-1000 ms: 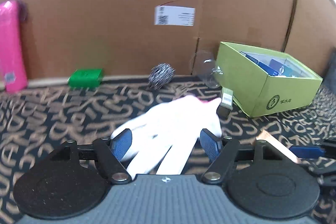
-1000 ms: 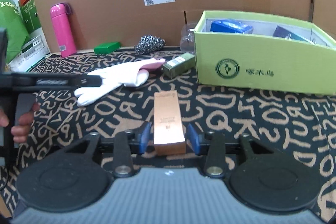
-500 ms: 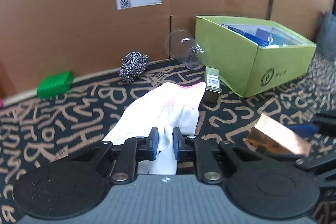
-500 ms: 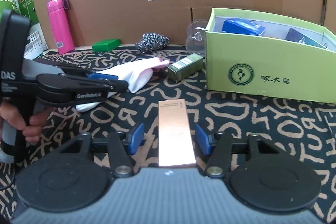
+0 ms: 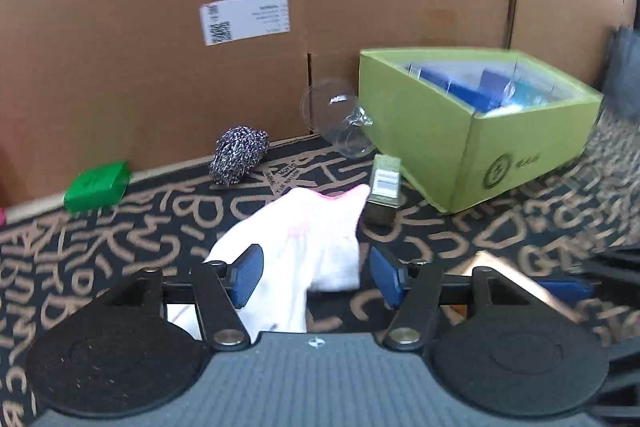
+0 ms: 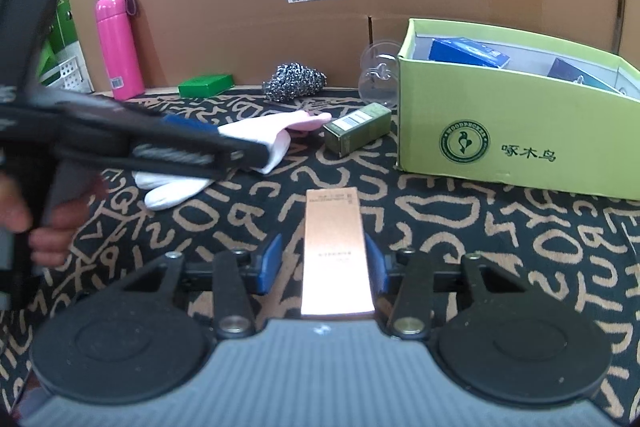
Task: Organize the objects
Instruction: 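Grasp the white glove with the left tool while the right tool grasps the copper box, then carry the glove and copper box into the shoebox and release both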
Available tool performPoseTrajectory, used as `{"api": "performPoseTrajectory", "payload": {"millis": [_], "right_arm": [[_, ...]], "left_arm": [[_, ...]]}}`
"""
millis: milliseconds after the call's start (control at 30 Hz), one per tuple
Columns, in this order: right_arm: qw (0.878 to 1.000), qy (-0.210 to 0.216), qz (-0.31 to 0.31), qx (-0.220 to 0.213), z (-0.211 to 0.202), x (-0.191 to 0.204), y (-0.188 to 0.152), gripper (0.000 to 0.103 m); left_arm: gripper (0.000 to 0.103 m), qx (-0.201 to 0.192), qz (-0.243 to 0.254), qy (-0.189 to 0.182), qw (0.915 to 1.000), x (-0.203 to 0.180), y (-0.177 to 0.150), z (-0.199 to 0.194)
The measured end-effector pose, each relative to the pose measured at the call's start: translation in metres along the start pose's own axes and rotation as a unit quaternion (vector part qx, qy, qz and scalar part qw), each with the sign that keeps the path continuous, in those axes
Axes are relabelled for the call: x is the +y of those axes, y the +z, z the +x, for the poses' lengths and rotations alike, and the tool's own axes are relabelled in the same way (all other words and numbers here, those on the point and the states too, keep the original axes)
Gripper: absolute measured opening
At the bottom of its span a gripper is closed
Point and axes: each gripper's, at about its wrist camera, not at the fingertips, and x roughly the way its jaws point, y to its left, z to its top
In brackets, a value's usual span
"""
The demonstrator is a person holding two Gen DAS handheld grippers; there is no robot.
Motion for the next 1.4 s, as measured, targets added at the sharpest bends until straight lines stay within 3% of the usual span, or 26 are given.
{"api": "performPoseTrajectory", "payload": {"millis": [33,67,167,367,600,767,967,1167,1400], "right_arm": [[1.0,-0.001,0.002,-0.001,-0.001,-0.002,-0.001,0.039],[1.0,-0.003,0.005,-0.002,-0.002,-0.003,-0.001,0.032],[1.0,0.007,0.022,-0.007,-0.007,-0.009,-0.004,0.03],[0.999,0.016,0.035,-0.035,-0.025,-0.015,-0.004,0.03],[0.994,-0.002,0.039,-0.102,-0.072,-0.036,0.016,0.03],[0.989,-0.035,0.035,-0.14,-0.101,-0.062,0.033,0.03],[0.98,-0.091,0.01,-0.174,-0.121,-0.094,0.059,0.03],[0.972,-0.142,-0.022,-0.185,-0.115,-0.135,0.091,0.03],[0.967,-0.193,-0.037,-0.161,-0.075,-0.185,0.116,0.03]], "left_arm": [[0.037,0.013,0.002,0.004,0.9999,0.0,0.0,0.008],[0.029,0.018,-0.009,0.001,0.9998,0.004,0.0,0.011],[0.011,0.021,-0.05,0.004,0.9985,0.014,0.003,0.006],[0.01,-0.001,-0.061,-0.008,0.9981,0.005,0.015,-0.025],[0.01,-0.052,-0.047,-0.098,0.9927,-0.033,0.061,-0.067],[0.01,-0.075,-0.041,-0.158,0.9838,-0.063,0.098,-0.078],[0.01,-0.095,-0.036,-0.186,0.9773,-0.1,0.143,-0.069],[0.01,-0.076,-0.071,-0.218,0.9703,-0.128,0.18,-0.034],[0.01,-0.068,-0.072,-0.173,0.98,-0.151,0.198,0.023]]}}
